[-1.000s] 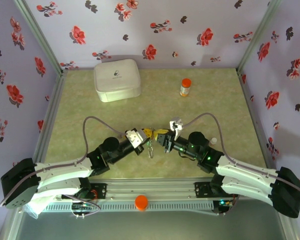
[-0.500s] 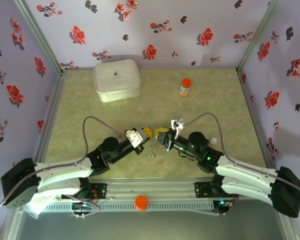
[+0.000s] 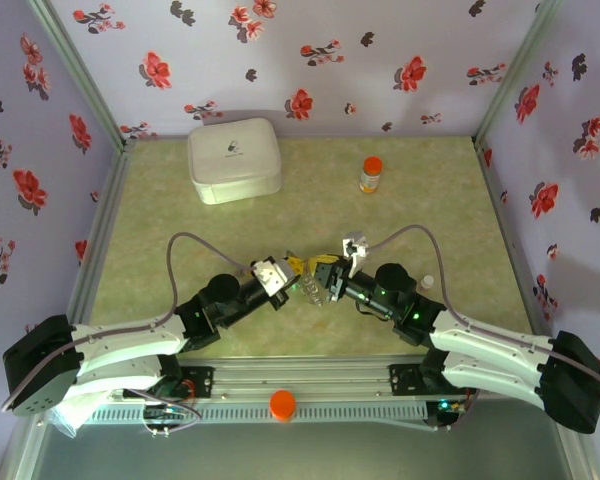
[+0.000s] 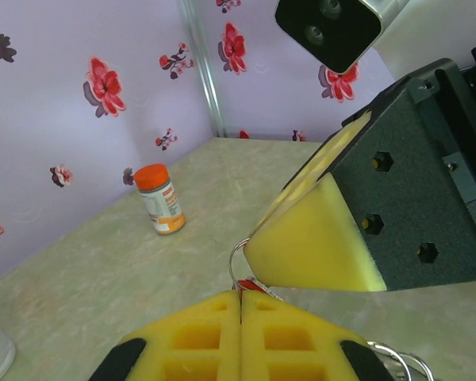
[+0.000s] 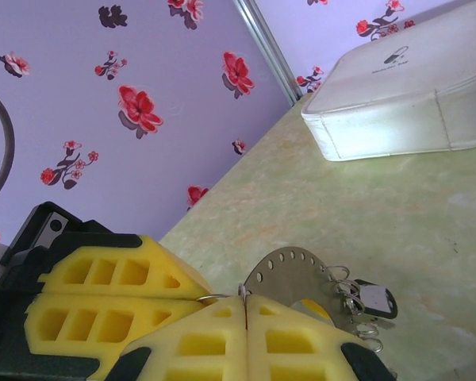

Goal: Put the keys on the keyring

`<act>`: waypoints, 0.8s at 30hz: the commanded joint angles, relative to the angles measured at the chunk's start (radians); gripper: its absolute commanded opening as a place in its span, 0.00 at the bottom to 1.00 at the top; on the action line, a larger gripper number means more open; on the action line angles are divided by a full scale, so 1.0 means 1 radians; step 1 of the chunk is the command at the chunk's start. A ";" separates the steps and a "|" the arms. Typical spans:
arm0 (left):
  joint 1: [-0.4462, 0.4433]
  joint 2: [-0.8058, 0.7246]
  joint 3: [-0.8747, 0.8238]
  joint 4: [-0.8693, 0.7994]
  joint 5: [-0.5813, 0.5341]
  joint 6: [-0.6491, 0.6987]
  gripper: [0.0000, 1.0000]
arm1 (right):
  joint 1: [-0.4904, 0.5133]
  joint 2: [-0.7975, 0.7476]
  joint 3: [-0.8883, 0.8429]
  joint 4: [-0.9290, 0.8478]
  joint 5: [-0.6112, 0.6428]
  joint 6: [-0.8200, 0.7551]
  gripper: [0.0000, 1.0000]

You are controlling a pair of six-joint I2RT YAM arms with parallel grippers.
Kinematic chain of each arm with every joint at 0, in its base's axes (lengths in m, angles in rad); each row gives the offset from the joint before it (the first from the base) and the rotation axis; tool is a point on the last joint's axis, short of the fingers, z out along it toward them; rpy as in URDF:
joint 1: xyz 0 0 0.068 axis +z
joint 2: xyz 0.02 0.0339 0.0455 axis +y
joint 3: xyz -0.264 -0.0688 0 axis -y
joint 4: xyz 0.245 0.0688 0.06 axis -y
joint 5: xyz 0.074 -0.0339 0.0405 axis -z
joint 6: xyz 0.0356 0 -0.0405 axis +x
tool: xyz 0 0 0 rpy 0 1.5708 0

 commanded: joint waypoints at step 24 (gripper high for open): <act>-0.023 0.010 0.029 0.093 -0.062 -0.083 0.00 | -0.004 -0.068 0.028 -0.115 -0.096 -0.040 0.00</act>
